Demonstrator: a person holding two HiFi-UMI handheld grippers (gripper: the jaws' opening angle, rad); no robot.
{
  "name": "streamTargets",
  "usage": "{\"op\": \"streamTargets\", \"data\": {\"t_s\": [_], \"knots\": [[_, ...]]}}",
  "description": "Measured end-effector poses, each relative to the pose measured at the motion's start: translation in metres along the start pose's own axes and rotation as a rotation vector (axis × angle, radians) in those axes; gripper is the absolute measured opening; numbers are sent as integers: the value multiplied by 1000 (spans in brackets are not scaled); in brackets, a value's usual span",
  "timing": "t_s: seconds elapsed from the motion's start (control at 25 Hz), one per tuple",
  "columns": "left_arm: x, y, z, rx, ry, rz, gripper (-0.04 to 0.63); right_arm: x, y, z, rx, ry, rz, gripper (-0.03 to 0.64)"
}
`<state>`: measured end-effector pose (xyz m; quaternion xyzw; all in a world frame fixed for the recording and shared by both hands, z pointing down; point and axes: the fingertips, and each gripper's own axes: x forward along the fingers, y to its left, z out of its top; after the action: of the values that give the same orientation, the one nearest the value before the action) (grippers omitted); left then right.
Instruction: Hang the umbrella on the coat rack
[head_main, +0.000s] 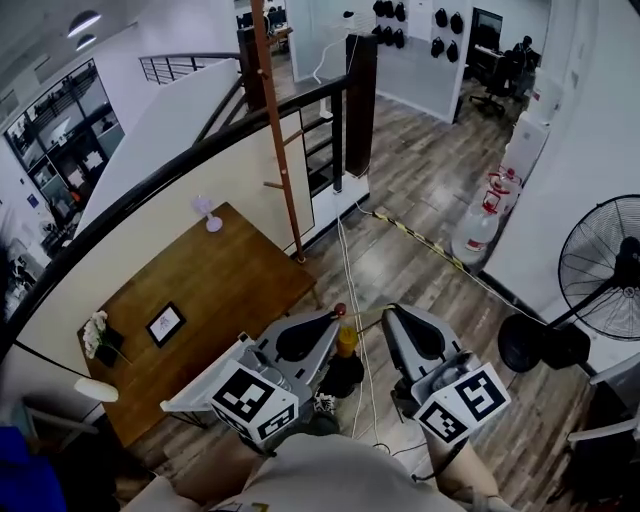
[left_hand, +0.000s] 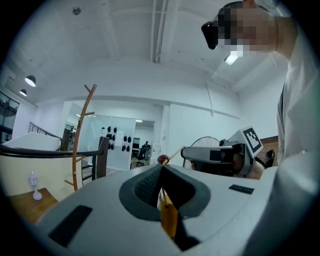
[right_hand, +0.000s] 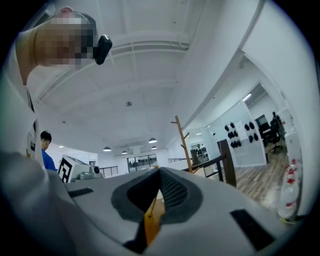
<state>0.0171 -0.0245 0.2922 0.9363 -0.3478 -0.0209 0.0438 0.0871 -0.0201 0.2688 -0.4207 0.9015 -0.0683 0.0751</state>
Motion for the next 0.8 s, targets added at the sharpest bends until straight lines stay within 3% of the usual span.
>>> {"op": "streamTargets", "data": {"t_s": [0.52, 0.8], "knots": [[75, 159, 27, -11, -57, -50, 3, 165, -68, 16, -33, -25, -31, 3], [102, 213, 36, -30, -70, -49, 3, 223, -94, 19, -46, -15, -27, 3]]}}
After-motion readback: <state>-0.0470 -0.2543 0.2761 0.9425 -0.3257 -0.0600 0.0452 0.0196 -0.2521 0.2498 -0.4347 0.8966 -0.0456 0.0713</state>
